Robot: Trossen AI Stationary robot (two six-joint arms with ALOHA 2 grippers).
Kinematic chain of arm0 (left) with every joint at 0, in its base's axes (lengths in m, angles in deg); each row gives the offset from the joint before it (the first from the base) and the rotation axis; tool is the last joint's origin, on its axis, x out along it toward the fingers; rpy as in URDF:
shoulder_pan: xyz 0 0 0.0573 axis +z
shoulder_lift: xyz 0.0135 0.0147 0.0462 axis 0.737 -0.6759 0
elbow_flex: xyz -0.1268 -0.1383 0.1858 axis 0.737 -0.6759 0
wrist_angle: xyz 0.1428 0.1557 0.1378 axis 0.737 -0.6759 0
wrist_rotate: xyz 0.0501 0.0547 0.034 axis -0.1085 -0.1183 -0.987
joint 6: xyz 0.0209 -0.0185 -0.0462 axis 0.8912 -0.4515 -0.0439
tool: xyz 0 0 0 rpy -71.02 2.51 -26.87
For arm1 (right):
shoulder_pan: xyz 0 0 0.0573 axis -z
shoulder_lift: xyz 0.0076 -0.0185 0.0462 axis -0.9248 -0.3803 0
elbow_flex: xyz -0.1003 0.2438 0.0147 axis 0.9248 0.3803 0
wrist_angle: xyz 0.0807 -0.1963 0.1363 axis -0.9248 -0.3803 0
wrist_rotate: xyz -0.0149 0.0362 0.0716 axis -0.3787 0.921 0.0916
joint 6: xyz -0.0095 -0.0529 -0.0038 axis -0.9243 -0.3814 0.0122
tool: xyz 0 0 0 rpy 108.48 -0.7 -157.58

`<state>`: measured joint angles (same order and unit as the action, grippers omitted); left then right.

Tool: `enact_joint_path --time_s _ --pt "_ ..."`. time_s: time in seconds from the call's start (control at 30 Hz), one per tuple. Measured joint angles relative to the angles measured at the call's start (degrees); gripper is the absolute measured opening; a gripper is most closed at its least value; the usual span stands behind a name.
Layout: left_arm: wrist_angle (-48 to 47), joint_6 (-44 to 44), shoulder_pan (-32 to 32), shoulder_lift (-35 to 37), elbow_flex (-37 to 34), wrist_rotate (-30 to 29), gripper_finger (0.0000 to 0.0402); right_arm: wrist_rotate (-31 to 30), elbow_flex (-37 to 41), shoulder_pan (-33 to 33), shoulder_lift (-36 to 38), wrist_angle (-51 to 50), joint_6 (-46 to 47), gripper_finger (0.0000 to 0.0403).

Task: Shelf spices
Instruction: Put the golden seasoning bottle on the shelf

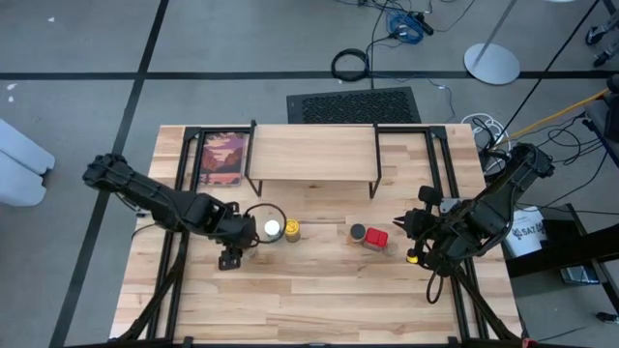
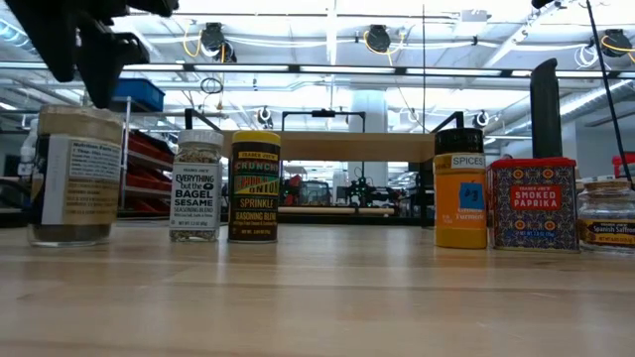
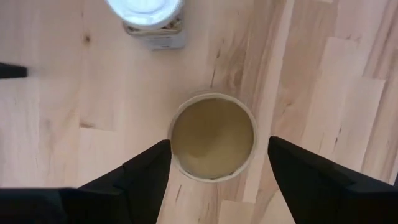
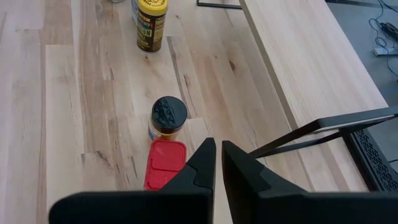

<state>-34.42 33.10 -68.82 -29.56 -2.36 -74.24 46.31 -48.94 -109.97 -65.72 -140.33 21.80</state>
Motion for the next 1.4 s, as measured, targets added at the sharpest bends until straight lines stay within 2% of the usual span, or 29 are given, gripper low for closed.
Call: enact_joint_path --time_s 0.23,0.5,0.8,1.1,1.4 --pt "-0.53 8.36 -4.69 0.0 0.25 -5.88 0.0276 0.0 0.01 0.0 0.0 0.02 0.01 0.0016" --pt "-3.77 19.96 -7.27 0.05 4.15 -13.27 0.0276 0.0 0.01 0.0 0.0 0.11 0.08 0.0016" --pt "-10.51 35.57 -7.72 -4.28 4.13 -15.27 0.0277 0.02 0.01 0.0 0.0 1.07 0.27 0.0016" --pt "-7.57 40.37 -7.83 -7.63 4.13 -14.13 0.0277 0.15 0.01 0.02 0.01 1.05 0.11 0.0016" --pt "-6.7 35.33 -7.83 -8.17 4.13 -11.84 0.0276 1.11 0.01 0.02 0.01 1.01 -0.1 0.0016"
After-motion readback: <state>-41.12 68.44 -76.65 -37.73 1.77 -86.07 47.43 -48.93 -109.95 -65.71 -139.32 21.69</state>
